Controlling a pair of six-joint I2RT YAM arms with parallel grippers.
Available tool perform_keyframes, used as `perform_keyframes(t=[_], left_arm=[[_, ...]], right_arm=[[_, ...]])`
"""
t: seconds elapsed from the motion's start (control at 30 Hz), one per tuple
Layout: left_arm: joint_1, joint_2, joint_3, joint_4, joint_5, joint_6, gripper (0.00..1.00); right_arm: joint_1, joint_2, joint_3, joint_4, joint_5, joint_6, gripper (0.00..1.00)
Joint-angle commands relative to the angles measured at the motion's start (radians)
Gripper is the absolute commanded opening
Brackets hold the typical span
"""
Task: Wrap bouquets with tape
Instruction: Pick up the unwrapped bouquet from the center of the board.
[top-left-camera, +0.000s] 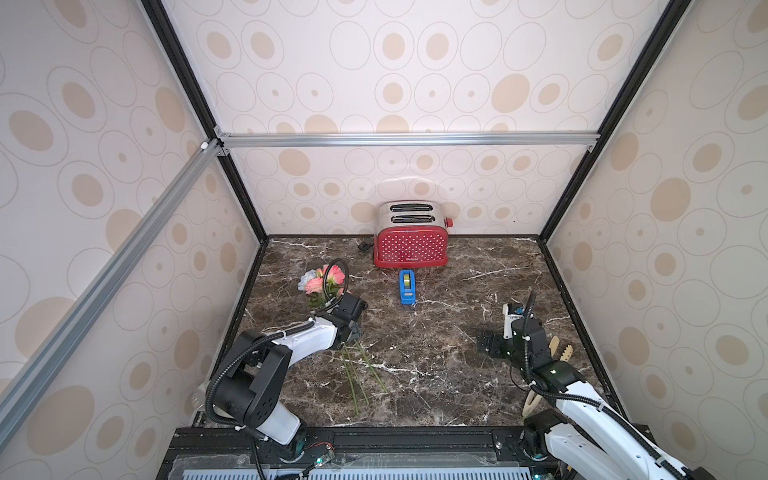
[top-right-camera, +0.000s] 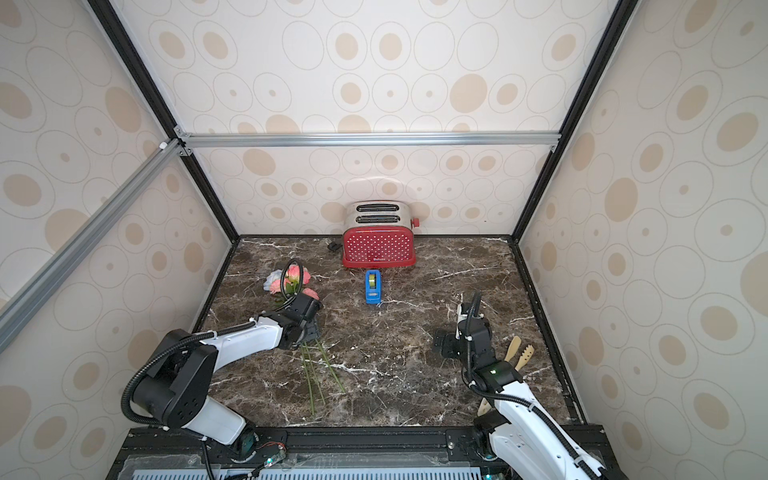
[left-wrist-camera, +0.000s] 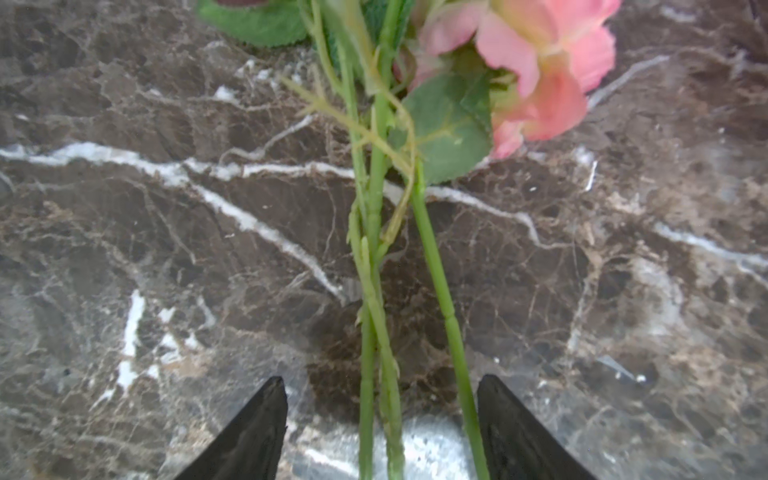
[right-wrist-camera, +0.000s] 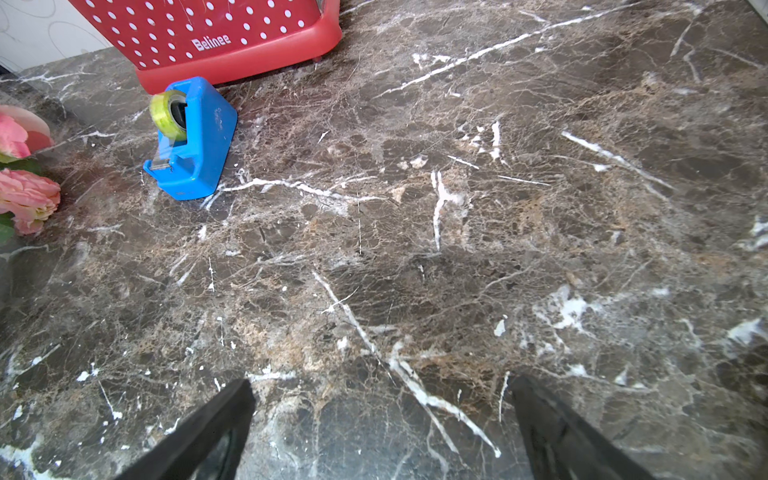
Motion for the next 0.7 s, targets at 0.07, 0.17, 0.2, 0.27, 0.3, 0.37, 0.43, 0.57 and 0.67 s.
perform_keyframes(t=[0.07, 0.17, 0.2, 0.27, 0.3, 0.37, 0.43, 0.57, 0.67], left_arm=[[-0.003, 0.027, 0.037, 0.046, -0.042, -0.031, 0.7], [-0.003, 0.053, 0.041, 0.045, -0.042, -0.03, 0.66], [-0.003, 0.058, 0.041, 0.045, -0.043, -0.03, 0.64], [-0.003, 0.059, 0.033, 0.053, -0.052, -0.031, 0.62], [-0.002, 0.056, 0.021, 0.066, -0.054, -0.032, 0.62], [-0.003, 0.05, 0.003, 0.088, -0.053, -0.036, 0.6], [-0.003, 0.053, -0.009, 0.106, -0.041, -0.034, 0.56], [-0.003, 0.053, -0.033, 0.119, -0.047, -0.039, 0.51], [-0.001, 0.048, -0.049, 0.126, -0.056, -0.04, 0.51]], right_arm=[[0.008, 0.007, -0.009, 0.012, 0.001, -0.001, 0.99], [0.007, 0.01, -0.009, 0.014, 0.0, 0.0, 0.99], [0.007, 0.011, -0.008, 0.014, -0.002, -0.001, 0.99], [0.007, 0.013, -0.008, 0.015, 0.002, 0.0, 0.99], [0.008, 0.015, -0.009, 0.015, 0.002, 0.001, 0.99], [0.007, 0.023, -0.006, 0.017, -0.001, 0.0, 0.99], [0.007, 0.031, -0.003, 0.016, 0.001, 0.001, 0.98], [0.007, 0.037, -0.001, 0.015, 0.002, 0.001, 0.98], [0.007, 0.042, 0.0, 0.014, 0.005, 0.003, 0.98]])
